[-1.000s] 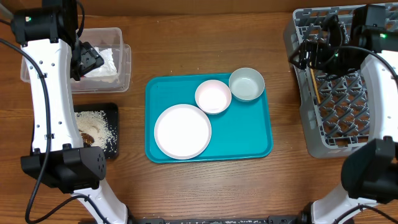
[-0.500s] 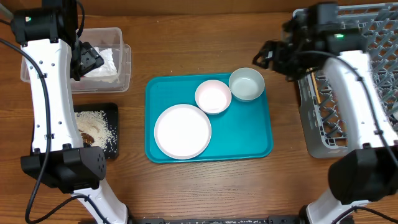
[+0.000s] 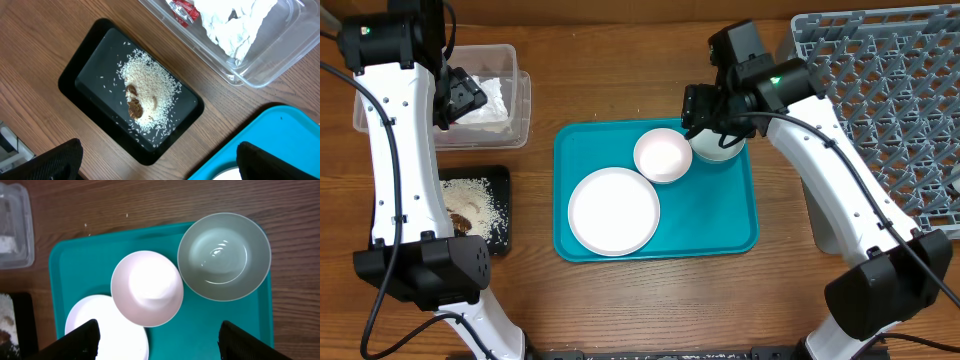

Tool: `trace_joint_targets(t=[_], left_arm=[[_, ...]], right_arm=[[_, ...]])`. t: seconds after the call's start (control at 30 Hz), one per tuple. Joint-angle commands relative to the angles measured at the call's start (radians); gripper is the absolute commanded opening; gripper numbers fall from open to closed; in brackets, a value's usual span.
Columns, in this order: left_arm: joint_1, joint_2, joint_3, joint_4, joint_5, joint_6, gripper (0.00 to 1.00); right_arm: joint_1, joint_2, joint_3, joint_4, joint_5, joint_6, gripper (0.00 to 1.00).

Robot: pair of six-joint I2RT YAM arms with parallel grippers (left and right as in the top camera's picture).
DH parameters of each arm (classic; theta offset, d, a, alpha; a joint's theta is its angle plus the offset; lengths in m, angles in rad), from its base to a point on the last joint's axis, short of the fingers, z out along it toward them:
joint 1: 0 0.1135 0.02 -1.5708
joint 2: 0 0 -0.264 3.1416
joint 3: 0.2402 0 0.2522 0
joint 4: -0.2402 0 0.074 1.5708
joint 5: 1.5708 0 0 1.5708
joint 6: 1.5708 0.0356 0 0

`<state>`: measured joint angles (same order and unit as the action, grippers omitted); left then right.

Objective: Sort waste into correct bins and load items into the dishwasher
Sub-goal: 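Move the right gripper over the pale blue-grey cup on the tray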

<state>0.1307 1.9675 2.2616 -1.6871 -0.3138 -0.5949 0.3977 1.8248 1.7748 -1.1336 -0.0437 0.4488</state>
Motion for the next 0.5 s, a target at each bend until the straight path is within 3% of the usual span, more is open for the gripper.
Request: trace_joint_targets(t=[0.0, 0.47], left_arm=[[-0.007, -0.019, 0.017, -0.002, 0.000, 0.012, 1.00], [-0.007, -0.019, 0.017, -0.002, 0.000, 0.012, 1.00]], right_arm=[[-0.008, 0.036, 0.018, 0.031, 0.060, 0.079, 0.77], [-0.010, 0.290, 0.018, 0.237, 0.127, 0.269, 0.69]])
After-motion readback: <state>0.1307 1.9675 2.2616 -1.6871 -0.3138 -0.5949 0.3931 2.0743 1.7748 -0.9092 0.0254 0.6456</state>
